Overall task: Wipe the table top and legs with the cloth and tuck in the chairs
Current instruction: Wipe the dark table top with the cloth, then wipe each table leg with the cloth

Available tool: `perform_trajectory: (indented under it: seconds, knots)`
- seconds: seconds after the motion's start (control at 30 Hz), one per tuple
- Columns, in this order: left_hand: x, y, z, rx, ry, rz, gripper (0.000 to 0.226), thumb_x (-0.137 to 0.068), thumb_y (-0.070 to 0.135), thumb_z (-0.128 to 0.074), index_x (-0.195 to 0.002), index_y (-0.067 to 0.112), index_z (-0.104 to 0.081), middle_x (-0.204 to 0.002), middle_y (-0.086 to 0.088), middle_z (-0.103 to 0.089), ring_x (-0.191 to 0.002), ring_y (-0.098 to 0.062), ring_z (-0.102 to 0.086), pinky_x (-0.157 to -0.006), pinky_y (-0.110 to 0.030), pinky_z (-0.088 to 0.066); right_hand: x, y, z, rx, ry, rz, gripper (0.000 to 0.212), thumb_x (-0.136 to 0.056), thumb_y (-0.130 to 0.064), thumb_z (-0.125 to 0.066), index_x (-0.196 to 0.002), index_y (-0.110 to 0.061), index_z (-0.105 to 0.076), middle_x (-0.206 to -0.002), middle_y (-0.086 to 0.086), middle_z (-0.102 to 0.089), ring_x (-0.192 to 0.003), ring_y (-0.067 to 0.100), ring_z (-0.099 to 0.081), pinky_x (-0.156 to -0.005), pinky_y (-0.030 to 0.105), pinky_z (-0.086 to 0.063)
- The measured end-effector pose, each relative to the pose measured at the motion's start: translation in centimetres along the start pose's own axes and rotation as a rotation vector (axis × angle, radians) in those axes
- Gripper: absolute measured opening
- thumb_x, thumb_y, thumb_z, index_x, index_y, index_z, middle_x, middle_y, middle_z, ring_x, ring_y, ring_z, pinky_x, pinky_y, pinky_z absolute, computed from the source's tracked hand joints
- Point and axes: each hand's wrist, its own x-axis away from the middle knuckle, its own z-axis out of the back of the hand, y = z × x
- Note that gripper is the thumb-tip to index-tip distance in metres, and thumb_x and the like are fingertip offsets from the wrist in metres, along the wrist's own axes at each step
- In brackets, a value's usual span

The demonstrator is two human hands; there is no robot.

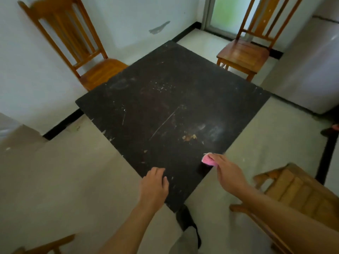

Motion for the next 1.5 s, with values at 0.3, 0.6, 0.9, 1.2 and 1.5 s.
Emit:
perform_trajectory:
  seconds: [0.3, 0.6, 0.9, 1.2, 1.5]
  knots:
    - [14.0, -8.3, -3.2, -0.045, -0.106, -0.089, 0.034, -0.082, 0.022, -0.05, -0.107, 0.007, -0.068, -0.1, -0.009, -0.066, -0.085, -0.027, -0.064, -0.076, -0.036, -0.051, 17.2, -0.7, -7.9, -0.152, 0.065, -0.249, 0.025, -0.099, -0.043, -0.047, -0.117, -0.034, -0.062, -0.102, -0.007, -0.063, -0.089, 0.014, -0.062, -0.077, 0.034, -0.052]
    - [15.8, -19.2, -6.0, -0.124, -0.255, -0.287, 0.025, -0.07, 0.014, -0.066, -0.094, 0.007, -0.071, -0.081, -0.006, -0.065, -0.063, -0.021, -0.062, -0.055, -0.03, -0.051, 22.4, -5.7, -20.5, -0.185, 0.133, -0.564, 0.051, -0.09, -0.071, -0.037, -0.073, -0.028, -0.058, -0.062, -0.007, -0.06, -0.059, 0.006, -0.057, -0.056, 0.026, -0.043]
    - [13.2, -26.7, -12.0, -0.216, -0.274, -0.452, 0.035, -0.081, 0.025, -0.046, -0.096, 0.005, -0.07, -0.083, -0.01, -0.067, -0.065, -0.026, -0.063, -0.058, -0.035, -0.053, 22.4, -6.6, -32.5, -0.222, 0.13, -0.727, 0.038, -0.101, -0.045, -0.035, -0.081, -0.02, -0.056, -0.076, 0.003, -0.06, -0.071, 0.024, -0.057, -0.063, 0.032, -0.04]
    - [8.8, -26.8, -20.7, -0.201, -0.156, -0.549, 0.042, -0.093, 0.032, -0.048, -0.125, 0.008, -0.055, -0.119, -0.014, -0.059, -0.104, -0.031, -0.056, -0.088, -0.042, -0.045, 19.0, 0.2, -39.7, -0.418, 0.233, -0.696, 0.037, -0.087, -0.037, -0.031, -0.094, -0.018, -0.061, -0.086, 0.009, -0.066, -0.08, 0.027, -0.062, -0.069, 0.034, -0.047]
    - [1.7, -23.6, -28.3, -0.107, 0.083, -0.69, 0.054, -0.098, 0.046, -0.04, -0.139, 0.01, -0.043, -0.133, -0.012, -0.055, -0.118, -0.029, -0.055, -0.097, -0.038, -0.043, 7.0, 3.8, -38.3, -0.555, 0.568, -0.505, 0.033, -0.104, -0.021, -0.039, -0.133, -0.014, -0.05, -0.121, 0.008, -0.059, -0.101, 0.019, -0.058, -0.076, 0.027, -0.052]
